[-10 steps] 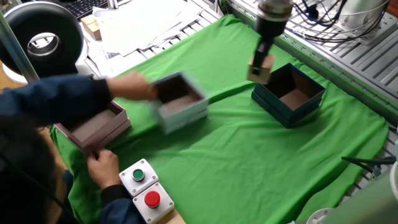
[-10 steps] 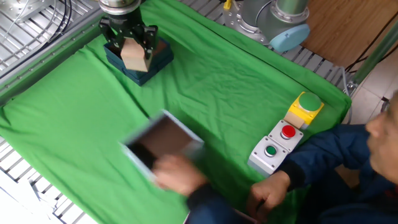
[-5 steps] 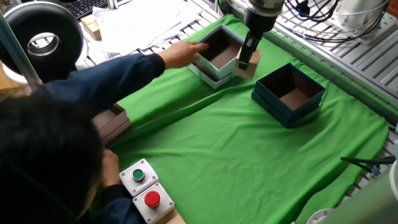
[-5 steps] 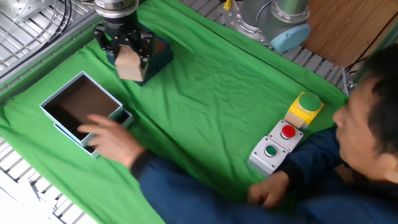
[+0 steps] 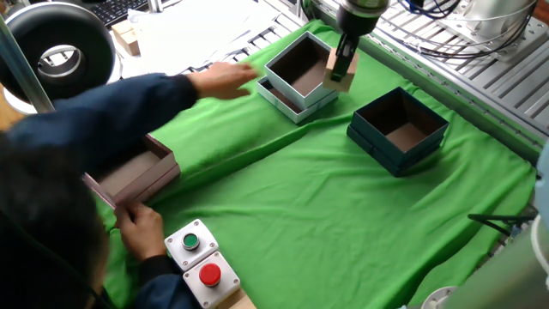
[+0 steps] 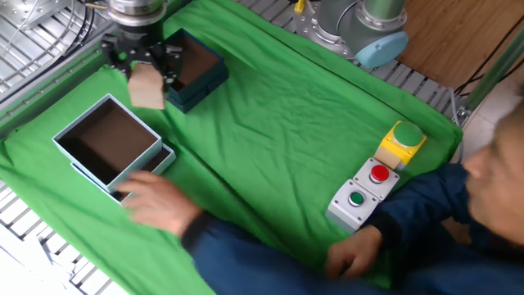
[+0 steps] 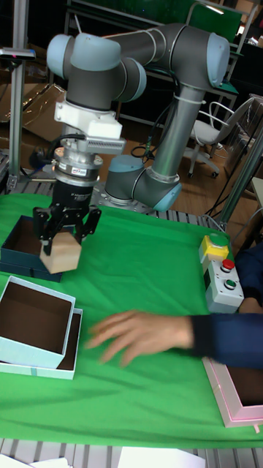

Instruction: Move an object from one box to another

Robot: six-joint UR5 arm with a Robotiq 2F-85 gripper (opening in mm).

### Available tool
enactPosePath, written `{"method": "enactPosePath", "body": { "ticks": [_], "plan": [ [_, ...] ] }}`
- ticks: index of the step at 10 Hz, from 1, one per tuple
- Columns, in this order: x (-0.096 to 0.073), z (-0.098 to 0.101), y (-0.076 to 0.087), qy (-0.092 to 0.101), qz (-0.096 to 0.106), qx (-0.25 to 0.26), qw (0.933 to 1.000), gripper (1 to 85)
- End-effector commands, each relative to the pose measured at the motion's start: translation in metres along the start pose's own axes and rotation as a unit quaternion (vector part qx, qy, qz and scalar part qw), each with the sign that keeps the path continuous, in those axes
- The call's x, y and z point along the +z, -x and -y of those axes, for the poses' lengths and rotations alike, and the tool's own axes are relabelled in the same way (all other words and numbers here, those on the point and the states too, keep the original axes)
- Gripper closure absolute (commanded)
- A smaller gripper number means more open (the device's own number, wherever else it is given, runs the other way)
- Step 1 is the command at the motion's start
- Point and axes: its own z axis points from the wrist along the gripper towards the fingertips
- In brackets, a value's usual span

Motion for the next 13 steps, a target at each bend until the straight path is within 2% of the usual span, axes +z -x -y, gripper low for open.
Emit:
{"method": "enactPosePath", "body": {
  "ticks": [1,5,7,8,9,11,13],
  "plan": [
    [0.010,0.032,0.024,-0.031,0.024,-0.030,0.9988,84.7],
    [0.007,0.040,0.023,-0.048,0.028,-0.038,0.9977,84.7],
    [0.005,0.043,0.034,-0.064,0.044,-0.051,0.9957,84.7],
    [0.003,0.042,0.031,-0.064,0.040,-0.050,0.9959,84.7],
    [0.004,0.040,0.024,-0.062,0.028,-0.043,0.9968,84.7],
    [0.003,0.026,0.006,-0.037,-0.002,0.020,0.9991,84.7],
    [0.003,0.023,0.001,-0.031,-0.009,0.062,0.9975,84.7]
  ]
}}
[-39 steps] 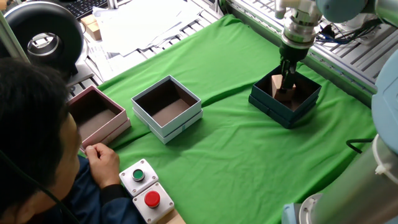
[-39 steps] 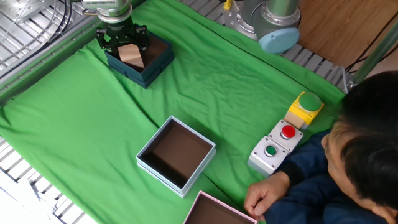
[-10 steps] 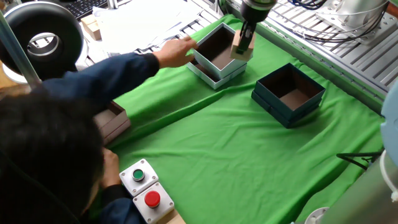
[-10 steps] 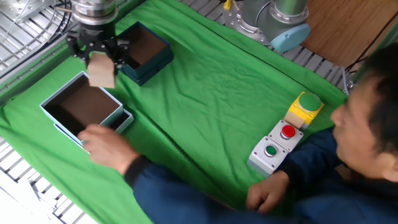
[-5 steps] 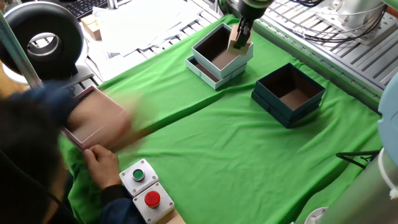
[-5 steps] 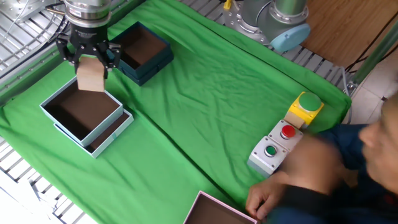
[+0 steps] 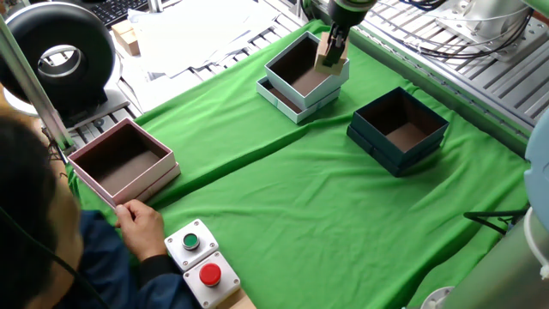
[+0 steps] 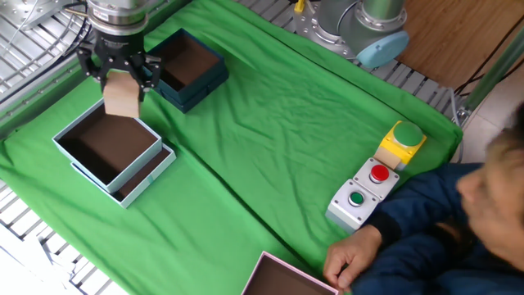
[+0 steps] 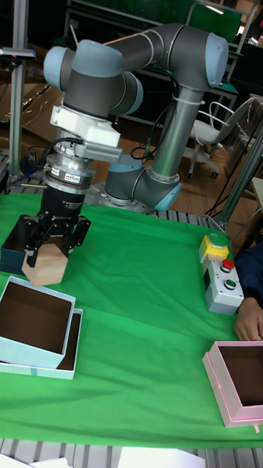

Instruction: Move an object from one box to another

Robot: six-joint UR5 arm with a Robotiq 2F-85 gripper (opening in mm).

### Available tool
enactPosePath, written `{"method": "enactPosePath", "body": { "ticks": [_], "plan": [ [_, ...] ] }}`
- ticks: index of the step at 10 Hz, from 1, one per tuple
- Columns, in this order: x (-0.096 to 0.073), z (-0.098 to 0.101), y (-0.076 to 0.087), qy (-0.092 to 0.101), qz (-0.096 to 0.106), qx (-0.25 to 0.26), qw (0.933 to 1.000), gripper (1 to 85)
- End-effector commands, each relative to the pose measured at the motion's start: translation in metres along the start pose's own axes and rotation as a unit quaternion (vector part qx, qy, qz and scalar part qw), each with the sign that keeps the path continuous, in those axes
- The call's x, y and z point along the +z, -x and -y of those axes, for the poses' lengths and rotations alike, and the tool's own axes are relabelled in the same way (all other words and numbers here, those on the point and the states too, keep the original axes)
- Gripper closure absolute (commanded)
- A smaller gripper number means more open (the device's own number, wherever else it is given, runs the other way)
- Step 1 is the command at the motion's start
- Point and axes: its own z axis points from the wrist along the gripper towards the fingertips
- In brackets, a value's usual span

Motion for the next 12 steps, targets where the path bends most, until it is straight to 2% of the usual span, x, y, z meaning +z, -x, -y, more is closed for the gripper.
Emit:
{"method": "enactPosePath", "body": {
  "ticks": [1,2,3,4,5,6,8,9,10,12],
  "plan": [
    [-0.003,-0.011,-0.013,0.018,-0.024,0.074,0.9968,84.7],
    [-0.003,-0.007,-0.021,0.009,-0.040,0.092,0.9950,84.7],
    [-0.003,-0.002,-0.025,0.000,-0.047,0.089,0.9949,84.7],
    [-0.003,-0.004,-0.024,0.003,-0.045,0.090,0.9950,84.7],
    [-0.002,-0.005,-0.016,0.012,-0.039,0.083,0.9957,84.7],
    [0.001,0.003,0.004,0.013,-0.034,0.069,0.9970,84.7],
    [0.010,0.013,0.025,-0.003,-0.022,0.052,0.9984,84.7],
    [0.012,0.020,0.028,-0.016,-0.019,0.040,0.9989,84.7],
    [0.014,0.022,0.030,-0.018,-0.016,0.035,0.9991,84.7],
    [0.015,0.030,0.037,-0.038,-0.006,0.011,0.9992,84.7]
  ]
}}
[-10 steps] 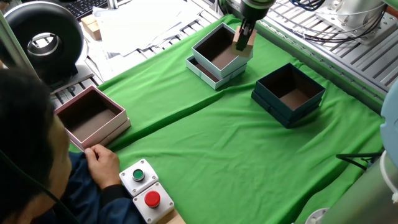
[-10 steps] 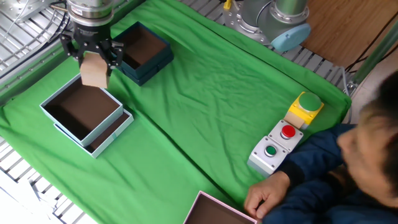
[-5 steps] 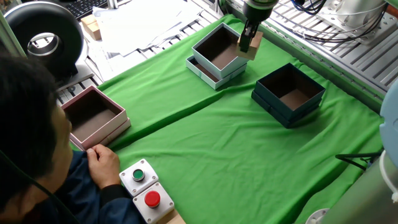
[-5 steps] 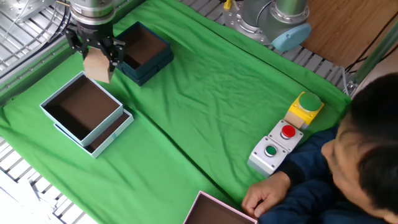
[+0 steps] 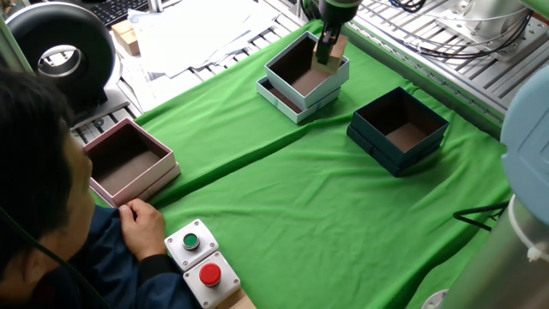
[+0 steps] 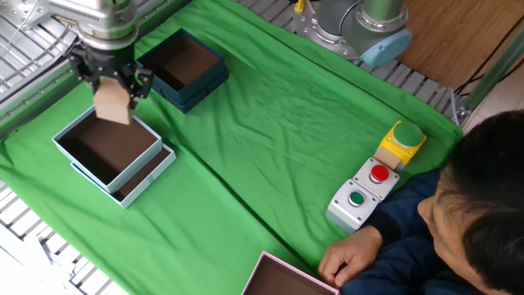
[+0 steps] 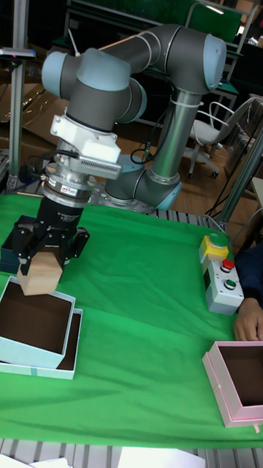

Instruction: Move an object from one box to another

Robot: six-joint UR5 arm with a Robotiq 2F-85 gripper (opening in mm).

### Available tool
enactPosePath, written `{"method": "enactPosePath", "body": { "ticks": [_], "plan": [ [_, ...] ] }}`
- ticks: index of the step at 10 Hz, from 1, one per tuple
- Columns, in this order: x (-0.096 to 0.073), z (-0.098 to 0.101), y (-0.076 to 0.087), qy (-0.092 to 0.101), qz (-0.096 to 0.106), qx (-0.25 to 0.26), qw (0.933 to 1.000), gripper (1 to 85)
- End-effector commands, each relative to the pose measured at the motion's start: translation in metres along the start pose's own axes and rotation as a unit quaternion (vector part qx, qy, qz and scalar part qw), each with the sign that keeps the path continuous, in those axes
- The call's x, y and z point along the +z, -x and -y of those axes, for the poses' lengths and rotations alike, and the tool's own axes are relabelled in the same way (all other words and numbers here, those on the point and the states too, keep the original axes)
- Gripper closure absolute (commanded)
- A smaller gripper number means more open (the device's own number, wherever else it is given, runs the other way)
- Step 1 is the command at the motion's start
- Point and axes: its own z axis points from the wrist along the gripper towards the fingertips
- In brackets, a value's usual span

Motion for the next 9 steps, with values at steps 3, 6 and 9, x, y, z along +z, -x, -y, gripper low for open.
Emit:
{"method": "enactPosePath", "body": {
  "ticks": [3,6,9],
  "plan": [
    [0.009,0.001,0.035,-0.016,0.047,-0.024,0.9985,84.7],
    [0.023,-0.001,0.056,-0.019,0.070,-0.038,0.9966,84.7],
    [0.046,0.002,0.060,-0.014,0.060,-0.050,0.9969,84.7]
  ]
}}
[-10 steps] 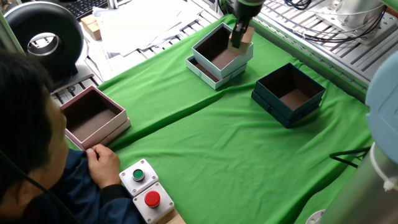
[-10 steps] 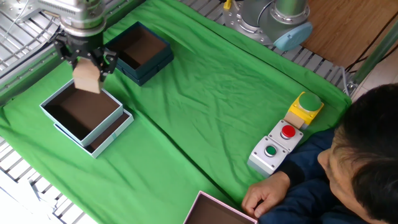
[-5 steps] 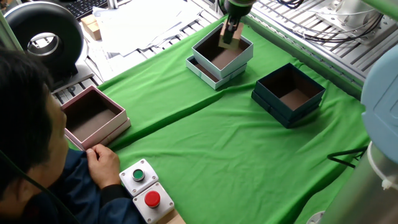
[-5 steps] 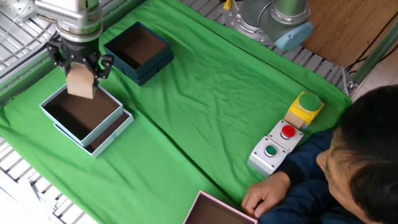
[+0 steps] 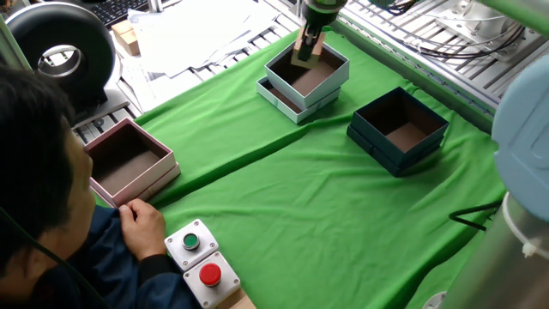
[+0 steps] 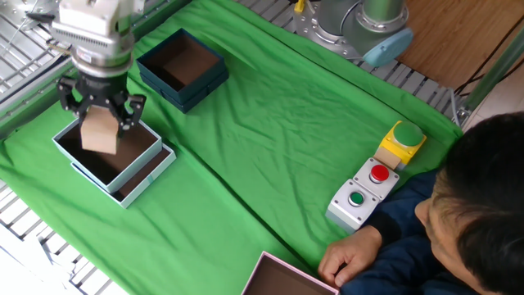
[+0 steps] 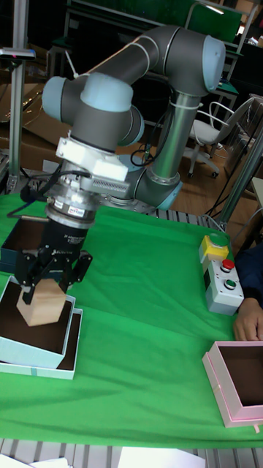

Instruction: Move an object from one box to another

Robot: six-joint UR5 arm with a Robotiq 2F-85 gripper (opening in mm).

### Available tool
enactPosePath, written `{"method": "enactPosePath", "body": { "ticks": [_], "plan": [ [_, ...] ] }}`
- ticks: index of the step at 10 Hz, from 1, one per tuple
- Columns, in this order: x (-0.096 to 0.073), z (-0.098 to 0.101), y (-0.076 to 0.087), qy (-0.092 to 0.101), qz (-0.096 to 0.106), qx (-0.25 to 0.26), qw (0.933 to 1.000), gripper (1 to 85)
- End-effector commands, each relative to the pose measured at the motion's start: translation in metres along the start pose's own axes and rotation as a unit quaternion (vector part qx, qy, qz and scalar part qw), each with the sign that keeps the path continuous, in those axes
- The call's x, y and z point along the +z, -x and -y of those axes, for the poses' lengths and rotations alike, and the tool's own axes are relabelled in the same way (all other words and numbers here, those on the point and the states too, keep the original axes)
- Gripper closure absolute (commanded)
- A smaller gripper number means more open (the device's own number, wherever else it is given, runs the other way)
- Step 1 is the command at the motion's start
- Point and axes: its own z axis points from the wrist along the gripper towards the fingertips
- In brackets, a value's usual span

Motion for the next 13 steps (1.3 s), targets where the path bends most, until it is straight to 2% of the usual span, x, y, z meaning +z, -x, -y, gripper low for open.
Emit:
{"method": "enactPosePath", "body": {
  "ticks": [1,2,3,4,5,6,8,9,13],
  "plan": [
    [0.028,0.003,0.002,0.007,-0.006,-0.010,0.9999,84.7],
    [0.034,-0.001,-0.005,0.018,-0.019,-0.015,0.9995,80.0],
    [0.035,-0.008,-0.012,0.036,-0.032,-0.042,0.9980,57.7],
    [0.035,-0.007,-0.010,0.042,-0.028,-0.065,0.9966,32.3],
    [0.035,-0.004,-0.012,0.044,-0.029,-0.083,0.9952,25.7],
    [0.034,-0.004,-0.008,0.047,-0.021,-0.097,0.9940,14.7],
    [0.034,0.000,-0.006,0.041,-0.016,-0.106,0.9934,5.7],
    [0.033,-0.002,-0.006,0.045,-0.016,-0.107,0.9931,3.3],
    [0.031,-0.001,-0.012,0.048,-0.026,-0.119,0.9913,0.7]
  ]
}}
